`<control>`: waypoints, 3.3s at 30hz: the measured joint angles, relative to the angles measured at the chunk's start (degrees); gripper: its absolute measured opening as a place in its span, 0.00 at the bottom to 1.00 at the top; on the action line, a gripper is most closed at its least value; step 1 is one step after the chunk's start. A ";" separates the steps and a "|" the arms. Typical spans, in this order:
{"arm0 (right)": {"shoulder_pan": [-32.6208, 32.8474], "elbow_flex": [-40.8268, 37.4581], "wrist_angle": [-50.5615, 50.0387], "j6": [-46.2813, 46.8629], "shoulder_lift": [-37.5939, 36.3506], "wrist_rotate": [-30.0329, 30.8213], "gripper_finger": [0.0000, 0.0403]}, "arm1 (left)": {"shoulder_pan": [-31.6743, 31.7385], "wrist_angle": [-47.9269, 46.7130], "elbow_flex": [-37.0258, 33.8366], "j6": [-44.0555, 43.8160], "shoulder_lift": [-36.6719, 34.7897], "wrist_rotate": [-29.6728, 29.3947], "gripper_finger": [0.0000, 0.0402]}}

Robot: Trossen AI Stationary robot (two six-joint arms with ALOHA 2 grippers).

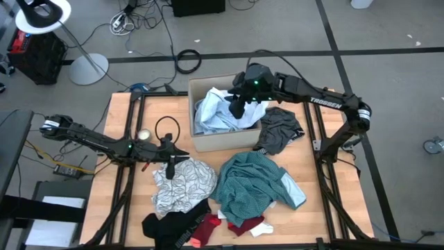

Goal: Sort clothes
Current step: Put the blue shirt into the laundry organizer, then put the white shirt into the laundry organizer

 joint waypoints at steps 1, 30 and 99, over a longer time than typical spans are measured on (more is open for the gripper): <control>0.10 1.61 -0.29 -0.65 1.00 0.02 0.34 | 0.00 0.21 0.00 0.01 0.00 0.00 0.21; -3.97 14.63 -22.75 1.53 35.94 -6.44 0.04 | 0.00 0.65 -0.02 0.00 -0.01 -0.02 0.21; -0.41 14.27 -28.88 -9.11 18.00 6.69 0.23 | 0.00 0.72 0.00 0.02 0.00 -0.02 0.21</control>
